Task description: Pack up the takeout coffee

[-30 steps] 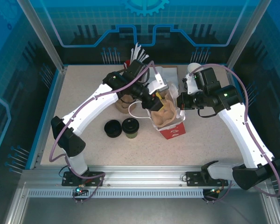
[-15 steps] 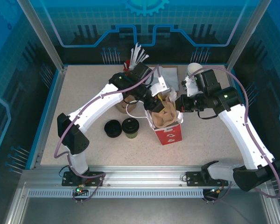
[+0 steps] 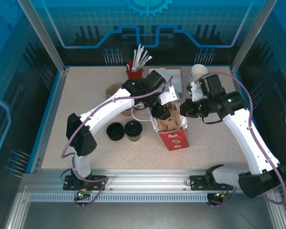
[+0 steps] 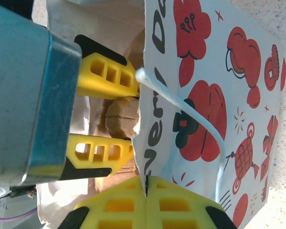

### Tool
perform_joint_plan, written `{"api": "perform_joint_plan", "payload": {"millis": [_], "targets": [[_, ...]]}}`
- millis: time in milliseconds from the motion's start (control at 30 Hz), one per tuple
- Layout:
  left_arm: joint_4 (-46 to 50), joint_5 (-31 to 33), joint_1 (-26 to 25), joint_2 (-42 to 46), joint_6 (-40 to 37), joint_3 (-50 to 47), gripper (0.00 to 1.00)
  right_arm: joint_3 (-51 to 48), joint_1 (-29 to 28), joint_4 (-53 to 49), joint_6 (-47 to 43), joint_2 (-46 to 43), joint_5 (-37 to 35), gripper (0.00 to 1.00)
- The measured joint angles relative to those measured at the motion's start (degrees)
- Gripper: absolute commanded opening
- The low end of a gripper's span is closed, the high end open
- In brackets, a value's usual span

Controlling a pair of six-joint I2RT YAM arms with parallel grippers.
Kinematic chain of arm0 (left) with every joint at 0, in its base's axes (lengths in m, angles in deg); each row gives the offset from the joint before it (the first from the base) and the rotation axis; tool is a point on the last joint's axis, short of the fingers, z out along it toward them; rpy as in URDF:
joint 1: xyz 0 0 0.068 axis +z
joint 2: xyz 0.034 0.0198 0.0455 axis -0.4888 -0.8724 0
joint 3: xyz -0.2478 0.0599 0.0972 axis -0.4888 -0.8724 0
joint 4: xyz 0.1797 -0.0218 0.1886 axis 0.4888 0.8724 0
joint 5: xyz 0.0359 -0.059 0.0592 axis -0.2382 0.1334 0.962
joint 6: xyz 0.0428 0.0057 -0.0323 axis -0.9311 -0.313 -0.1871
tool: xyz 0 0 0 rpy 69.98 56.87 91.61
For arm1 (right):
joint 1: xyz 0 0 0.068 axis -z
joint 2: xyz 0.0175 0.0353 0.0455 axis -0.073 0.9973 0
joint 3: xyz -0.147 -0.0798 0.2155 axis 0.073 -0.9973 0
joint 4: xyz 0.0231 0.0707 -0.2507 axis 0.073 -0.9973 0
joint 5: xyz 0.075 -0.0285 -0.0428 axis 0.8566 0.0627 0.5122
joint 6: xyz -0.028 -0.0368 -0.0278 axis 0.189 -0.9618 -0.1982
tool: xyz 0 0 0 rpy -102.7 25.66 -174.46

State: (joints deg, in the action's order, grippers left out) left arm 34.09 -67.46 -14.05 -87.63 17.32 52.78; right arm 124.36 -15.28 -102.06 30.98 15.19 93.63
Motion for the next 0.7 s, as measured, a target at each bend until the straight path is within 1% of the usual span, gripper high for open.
{"api": "perform_joint_plan", "payload": {"millis": [300,700], "targets": [[-1.64,1.07,-0.7,-1.2,0.0,-0.63,0.38,-2.25,0.66,0.79,-0.5,-1.03,-1.38,0.0],[-2.99,1.66,-2.58,-7.02,0.04,1.05,0.38,-3.37,1.79,1.03,-3.1,-1.62,-3.06,0.0]]}}
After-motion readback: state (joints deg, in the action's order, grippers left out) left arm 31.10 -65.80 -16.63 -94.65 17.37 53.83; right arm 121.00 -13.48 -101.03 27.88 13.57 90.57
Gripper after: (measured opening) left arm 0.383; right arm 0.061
